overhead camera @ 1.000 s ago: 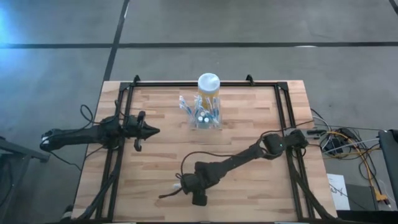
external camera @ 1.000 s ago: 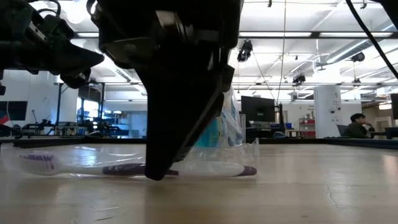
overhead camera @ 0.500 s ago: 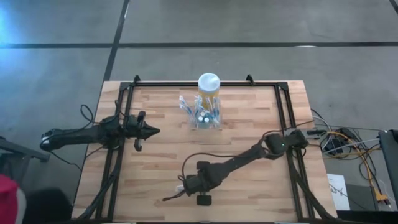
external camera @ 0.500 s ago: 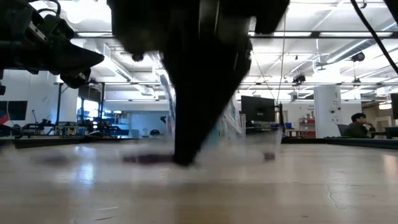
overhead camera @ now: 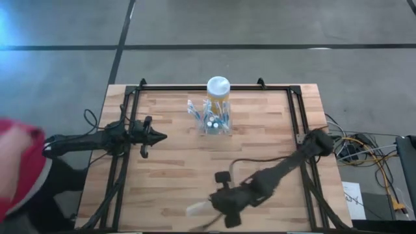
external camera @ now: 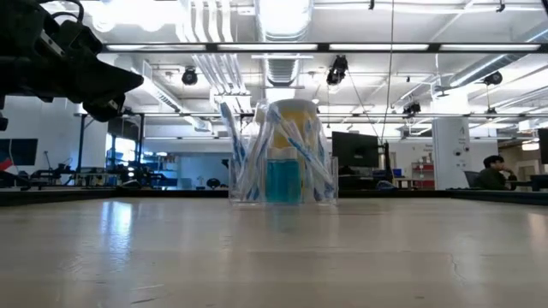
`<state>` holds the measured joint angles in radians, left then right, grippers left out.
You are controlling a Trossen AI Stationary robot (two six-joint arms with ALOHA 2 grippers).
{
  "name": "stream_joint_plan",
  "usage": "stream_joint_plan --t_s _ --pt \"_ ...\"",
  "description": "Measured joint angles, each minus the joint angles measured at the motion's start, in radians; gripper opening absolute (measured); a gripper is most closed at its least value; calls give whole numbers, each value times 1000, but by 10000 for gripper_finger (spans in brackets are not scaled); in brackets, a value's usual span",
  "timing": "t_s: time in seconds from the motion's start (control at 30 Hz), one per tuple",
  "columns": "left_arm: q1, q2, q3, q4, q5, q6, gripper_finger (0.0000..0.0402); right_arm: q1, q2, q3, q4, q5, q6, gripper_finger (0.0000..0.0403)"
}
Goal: Pick & Place toothbrushing station
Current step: Put the violet toothbrush into the transparent organizer
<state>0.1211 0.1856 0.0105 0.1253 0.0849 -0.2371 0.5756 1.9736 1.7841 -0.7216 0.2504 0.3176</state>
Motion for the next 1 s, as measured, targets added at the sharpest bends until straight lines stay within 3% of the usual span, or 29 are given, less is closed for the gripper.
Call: stream_joint_plan --t_s 0.23,0.47,0.6,0.7,0.83,1.0 --pt "0 0 0 2 0 -31 12 62 -298 -454 630 -72 -237 18" --pt "-1 2 -2 9 7 -49 12 20 -493 -939 1160 15 -294 18" --pt "-9 23 -2 138 202 -100 12 -72 -515 -1157 1546 11 -250 18" --pt "-32 63 0 245 247 -117 12 -137 -479 -1257 1750 -43 -205 18" --pt "-62 151 27 290 176 -102 12 -156 -388 -1307 1992 -70 -263 18" --pt "-91 312 73 403 158 -84 17 -188 -299 -1291 2125 -68 -290 18"
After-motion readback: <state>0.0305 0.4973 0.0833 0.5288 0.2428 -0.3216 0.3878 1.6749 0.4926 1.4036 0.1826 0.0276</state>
